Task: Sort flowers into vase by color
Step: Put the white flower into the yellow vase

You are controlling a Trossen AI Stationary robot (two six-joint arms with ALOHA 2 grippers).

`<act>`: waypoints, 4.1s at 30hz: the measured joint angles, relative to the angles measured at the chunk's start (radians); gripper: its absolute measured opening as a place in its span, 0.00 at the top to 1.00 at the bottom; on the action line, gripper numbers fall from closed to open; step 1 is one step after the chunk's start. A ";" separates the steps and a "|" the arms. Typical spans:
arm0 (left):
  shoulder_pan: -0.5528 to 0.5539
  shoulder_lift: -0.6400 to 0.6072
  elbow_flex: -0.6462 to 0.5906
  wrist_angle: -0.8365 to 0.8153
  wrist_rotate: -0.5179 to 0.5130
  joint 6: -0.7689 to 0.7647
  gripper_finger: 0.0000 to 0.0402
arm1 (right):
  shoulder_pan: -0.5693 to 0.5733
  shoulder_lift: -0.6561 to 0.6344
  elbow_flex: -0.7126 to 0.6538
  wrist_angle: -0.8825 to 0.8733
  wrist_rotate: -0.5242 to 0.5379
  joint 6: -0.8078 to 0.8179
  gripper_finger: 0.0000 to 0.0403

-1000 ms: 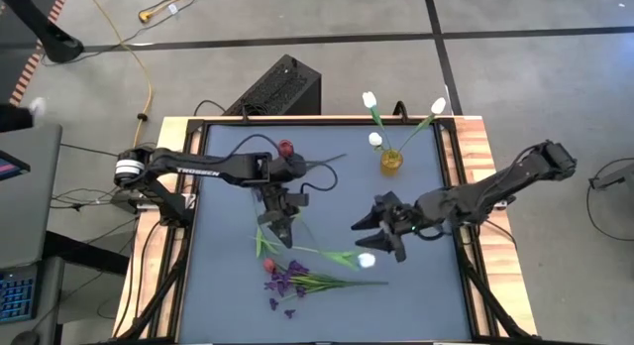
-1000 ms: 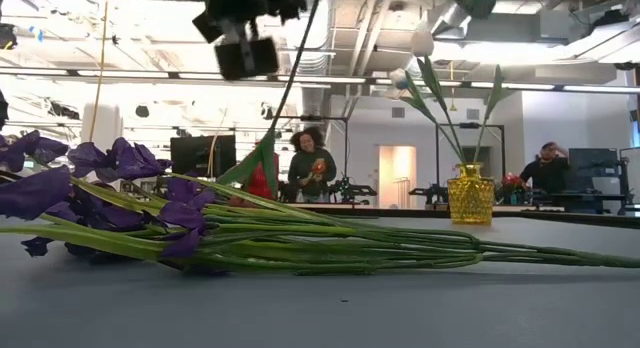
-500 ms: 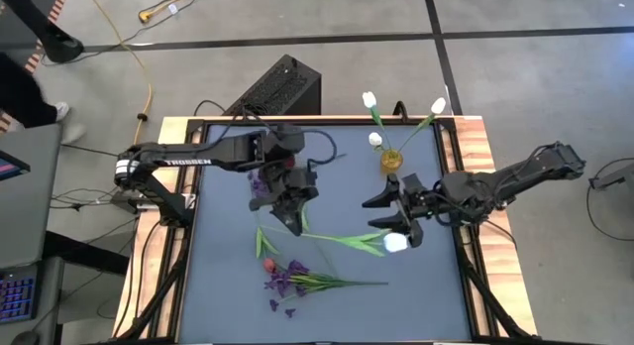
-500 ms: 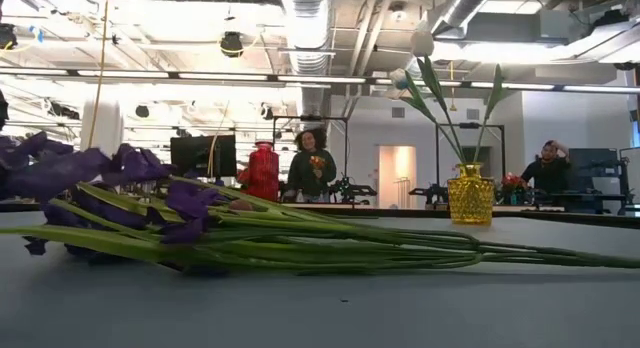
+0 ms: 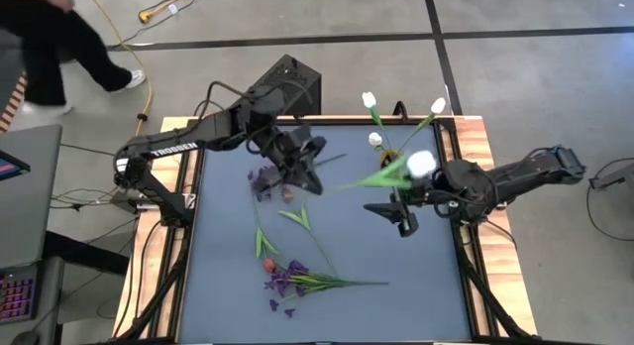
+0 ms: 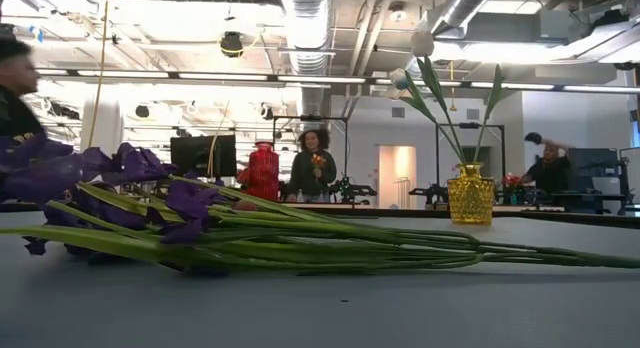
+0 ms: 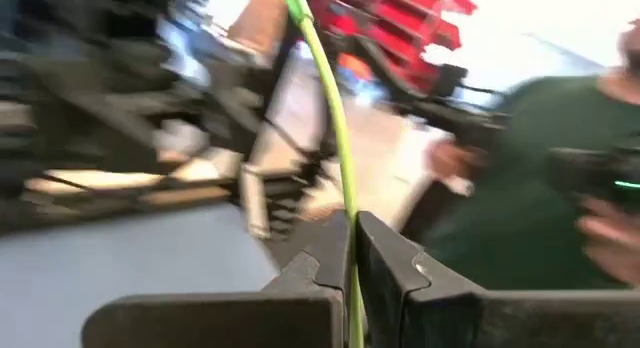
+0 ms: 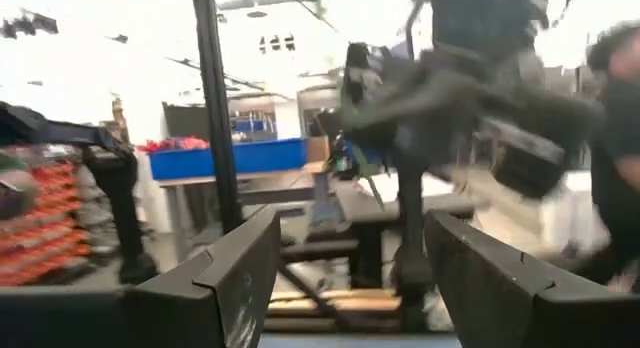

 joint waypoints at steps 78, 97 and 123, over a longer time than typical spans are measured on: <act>-0.070 -0.321 -0.704 0.780 -0.740 0.098 0.99 | -0.203 0.323 0.411 -0.060 -0.052 -0.033 0.96; -0.070 -0.525 -0.704 0.326 -0.965 0.158 0.48 | -0.099 0.031 0.409 -0.813 0.094 0.070 0.95; -0.070 -0.516 -0.704 0.288 -1.036 0.111 0.47 | -0.222 -0.385 -0.243 -0.498 0.758 -0.004 0.96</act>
